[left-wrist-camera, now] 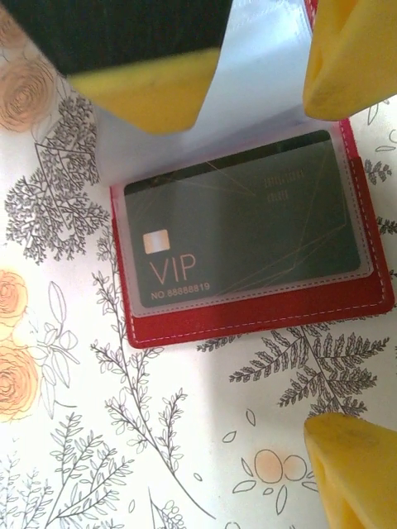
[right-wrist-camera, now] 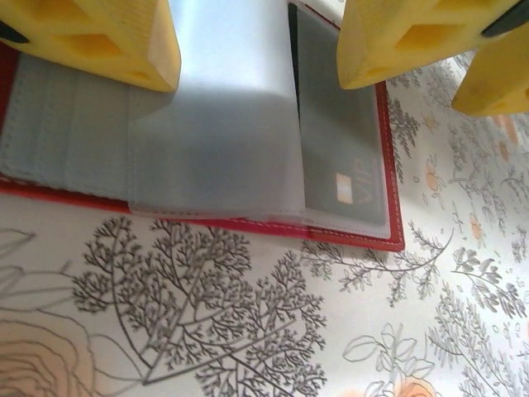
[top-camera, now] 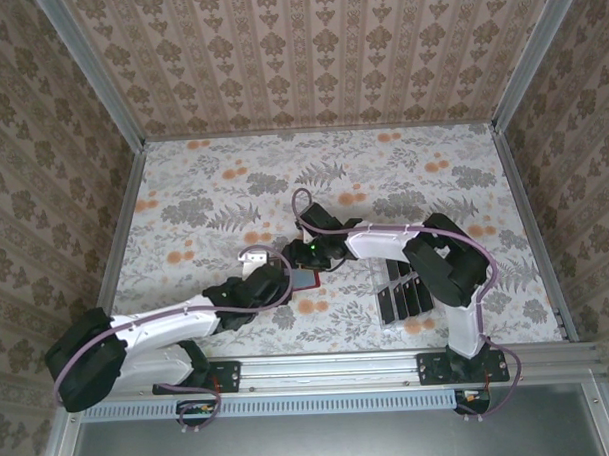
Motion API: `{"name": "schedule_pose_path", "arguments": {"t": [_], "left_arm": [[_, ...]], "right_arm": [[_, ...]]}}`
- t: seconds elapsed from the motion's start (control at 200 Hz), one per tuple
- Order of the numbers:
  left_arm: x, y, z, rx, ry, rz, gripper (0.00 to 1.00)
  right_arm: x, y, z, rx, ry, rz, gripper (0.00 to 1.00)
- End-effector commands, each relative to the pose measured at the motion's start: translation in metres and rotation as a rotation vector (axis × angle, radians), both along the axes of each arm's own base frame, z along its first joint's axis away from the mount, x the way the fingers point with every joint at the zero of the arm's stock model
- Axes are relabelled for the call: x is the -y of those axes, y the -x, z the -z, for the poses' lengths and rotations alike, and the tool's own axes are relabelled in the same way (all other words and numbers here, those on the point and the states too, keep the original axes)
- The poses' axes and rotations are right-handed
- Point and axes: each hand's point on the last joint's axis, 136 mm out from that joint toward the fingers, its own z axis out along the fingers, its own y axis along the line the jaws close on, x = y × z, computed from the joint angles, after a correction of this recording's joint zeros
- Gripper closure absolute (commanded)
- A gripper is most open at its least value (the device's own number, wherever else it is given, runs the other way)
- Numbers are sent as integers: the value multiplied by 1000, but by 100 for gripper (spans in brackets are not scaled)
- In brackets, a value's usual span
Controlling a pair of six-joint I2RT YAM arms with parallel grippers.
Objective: Put the credit cards into the card holder
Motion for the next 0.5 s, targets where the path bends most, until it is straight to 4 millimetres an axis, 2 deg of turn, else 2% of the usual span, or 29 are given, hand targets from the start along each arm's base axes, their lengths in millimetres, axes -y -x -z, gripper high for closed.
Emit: {"name": "schedule_pose_path", "arguments": {"t": [0.0, 0.24, 0.495], "left_arm": [[2, -1, -5, 21, 10, 28, 0], [9, -4, -6, 20, 10, 46, 0], [16, -9, -2, 18, -1, 43, 0]], "right_arm": [[-8, 4, 7, -31, -5, -8, 45], [-16, 6, 8, -55, -45, -4, 46], [-16, 8, 7, -62, -49, -2, 46]]}}
